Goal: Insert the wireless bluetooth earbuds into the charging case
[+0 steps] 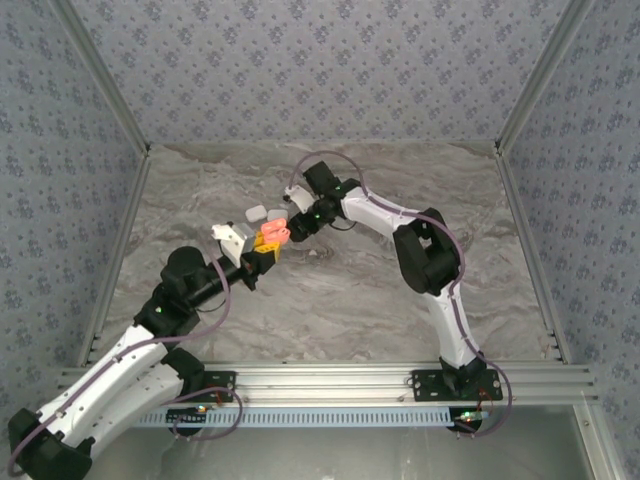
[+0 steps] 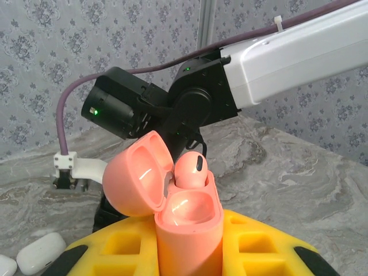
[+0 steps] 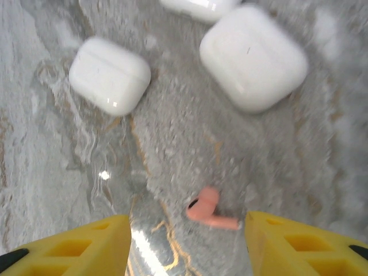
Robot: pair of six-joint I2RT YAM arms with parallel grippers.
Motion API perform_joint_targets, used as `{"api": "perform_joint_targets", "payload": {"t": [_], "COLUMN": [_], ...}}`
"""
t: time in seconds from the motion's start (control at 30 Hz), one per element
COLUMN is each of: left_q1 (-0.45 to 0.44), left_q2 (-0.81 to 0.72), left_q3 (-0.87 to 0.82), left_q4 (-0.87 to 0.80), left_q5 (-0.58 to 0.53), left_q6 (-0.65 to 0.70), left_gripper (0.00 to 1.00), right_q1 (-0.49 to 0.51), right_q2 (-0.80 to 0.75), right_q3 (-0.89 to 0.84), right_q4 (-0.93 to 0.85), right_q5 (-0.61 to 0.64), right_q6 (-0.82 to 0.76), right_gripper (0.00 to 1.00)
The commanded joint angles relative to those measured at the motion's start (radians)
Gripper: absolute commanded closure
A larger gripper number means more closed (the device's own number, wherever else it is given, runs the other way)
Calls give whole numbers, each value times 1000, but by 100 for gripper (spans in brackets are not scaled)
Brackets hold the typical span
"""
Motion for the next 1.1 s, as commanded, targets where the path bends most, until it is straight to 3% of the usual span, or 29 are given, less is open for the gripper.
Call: {"api": "perform_joint_targets", "payload": {"t": [0.0, 0.4, 1.07], "left_q1": [-6, -5, -6], "left_q2": [-15, -19, -14], "left_q3": [-2, -5, -4], "left_q4": [12, 7, 7], "left_q5": [-10, -13, -18], "left_q6": [6, 5, 9], "left_gripper": [98, 98, 98], "right_q1": [5, 0, 34], "right_q2": [67, 161, -5], "right_q3": [60, 124, -119], "right_q4": [-31, -79, -32], "right_q5": [16, 39, -15], "right_q6": [-44, -42, -37], "right_gripper": [42, 41, 43]}}
